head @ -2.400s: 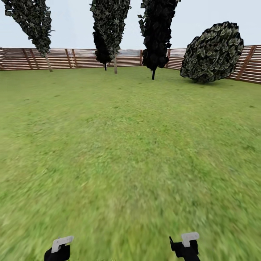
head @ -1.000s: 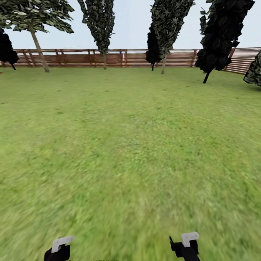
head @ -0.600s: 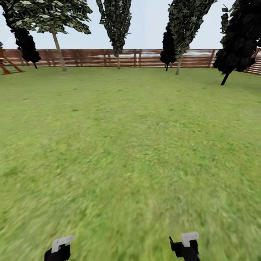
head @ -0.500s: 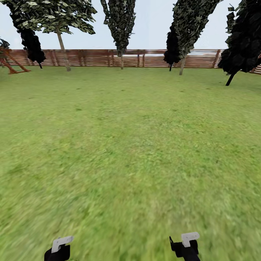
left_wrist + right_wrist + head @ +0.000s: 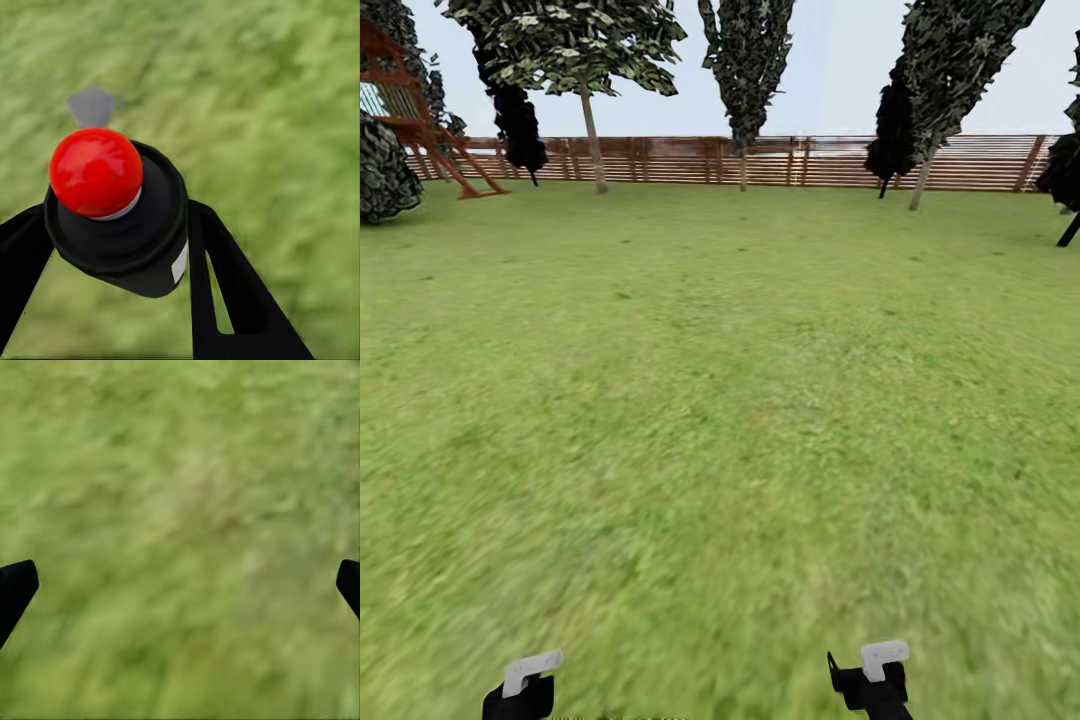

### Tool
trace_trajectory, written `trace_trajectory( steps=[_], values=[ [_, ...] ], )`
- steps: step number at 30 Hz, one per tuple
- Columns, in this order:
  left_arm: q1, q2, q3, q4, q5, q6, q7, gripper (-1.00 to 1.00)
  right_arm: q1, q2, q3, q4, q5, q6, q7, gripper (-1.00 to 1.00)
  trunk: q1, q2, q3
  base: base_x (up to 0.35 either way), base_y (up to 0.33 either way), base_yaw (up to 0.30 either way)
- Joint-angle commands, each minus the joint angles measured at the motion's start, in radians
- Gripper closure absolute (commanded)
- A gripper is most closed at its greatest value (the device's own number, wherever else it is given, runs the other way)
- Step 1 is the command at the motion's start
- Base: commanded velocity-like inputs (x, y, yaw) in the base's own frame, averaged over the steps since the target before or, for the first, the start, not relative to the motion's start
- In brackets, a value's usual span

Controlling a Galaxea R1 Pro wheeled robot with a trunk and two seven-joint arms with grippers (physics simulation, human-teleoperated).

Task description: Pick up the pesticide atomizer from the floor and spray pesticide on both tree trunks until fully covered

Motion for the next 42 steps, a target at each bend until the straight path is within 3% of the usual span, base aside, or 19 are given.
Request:
trace_trajectory(
  steps=[1,24,33,42],
  values=[
    [-0.001,0.000,-0.002,0.001,0.005,-0.003,-0.001,1.00,-0.001,0.001,-0.008,-0.002,0.003,-0.003,0.008,-1.00,0.000,0.000,-0.001,0.000,0.000,0.282],
    [-0.001,0.001,-0.002,0.001,0.007,-0.002,0.001,1.00,-0.001,0.001,-0.008,-0.002,0.003,-0.003,0.008,-1.00,0.000,0.000,-0.001,0.002,0.000,0.282],
    [-0.001,0.001,-0.002,0.001,0.008,-0.002,0.001,1.00,-0.001,0.001,-0.008,-0.001,0.004,-0.003,0.009,-1.00,0.000,0.000,-0.001,0.252,0.000,0.200],
    [-0.001,0.001,-0.002,0.000,0.008,-0.002,0.001,1.00,-0.001,-0.002,-0.007,0.143,0.005,-0.001,0.010,-1.00,0.000,0.000,-0.001,0.338,0.000,0.003]
  ],
)
